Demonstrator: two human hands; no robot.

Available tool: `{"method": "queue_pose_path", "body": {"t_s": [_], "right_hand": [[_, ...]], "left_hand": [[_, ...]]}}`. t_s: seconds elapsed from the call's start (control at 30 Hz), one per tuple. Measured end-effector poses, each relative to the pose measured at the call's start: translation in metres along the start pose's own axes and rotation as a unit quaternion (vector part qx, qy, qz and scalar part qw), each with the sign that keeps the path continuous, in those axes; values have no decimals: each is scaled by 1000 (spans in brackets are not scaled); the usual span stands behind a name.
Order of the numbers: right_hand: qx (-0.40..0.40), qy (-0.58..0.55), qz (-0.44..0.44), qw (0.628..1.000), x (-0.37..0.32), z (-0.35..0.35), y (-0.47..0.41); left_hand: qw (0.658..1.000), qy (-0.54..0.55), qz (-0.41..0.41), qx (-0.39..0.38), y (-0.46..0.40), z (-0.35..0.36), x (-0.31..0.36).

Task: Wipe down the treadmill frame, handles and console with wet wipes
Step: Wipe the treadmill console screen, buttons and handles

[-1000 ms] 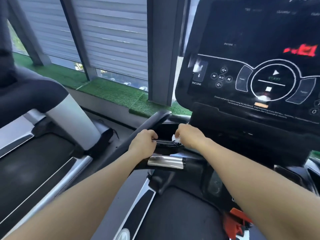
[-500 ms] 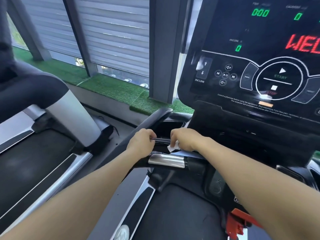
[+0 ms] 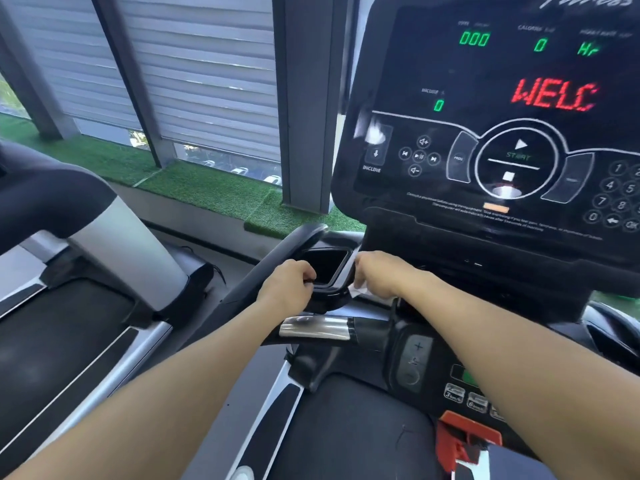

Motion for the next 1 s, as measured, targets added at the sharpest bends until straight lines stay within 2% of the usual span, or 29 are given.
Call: {"method": "queue_pose_path", "body": {"t_s": [0.23,0.47,0.57,0.67,0.77,0.83,0.93,1.0], "right_hand": [[45,-157,7,987,23,-44,53],[115,-340,50,932,92,-81,136],[165,-399,62,900,123,-91,165],[191,-431,75,878,143,-93,190],[215,-441,92,867,157,-93,207],[226,-462,102,851,165,-92,215],[265,-485,129,823,176,-94,228],[309,-509,150,789,185,-98,240]], "left_hand": [[995,63,76,-27,-5,6,82],[971,179,142,-75,10,17,180],[959,238,128,-81,12,26,213],[931,330,103,-113,21,36,242],[924,343,103,-132,29,43,263],[930,336,102,-110,31,42,270],[949,301,91,-8,31,28,270],[940,327,94,-24,35,32,278]]}}
Point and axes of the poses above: each hand's wrist, its own y-axis away from the middle knuckle, its own z-axis out of the palm, x = y × z, the point moved 10 cm from there along -y, towards the middle knuckle, and after that the axes turned 7 degrees about -y, right-handed, at the moved point
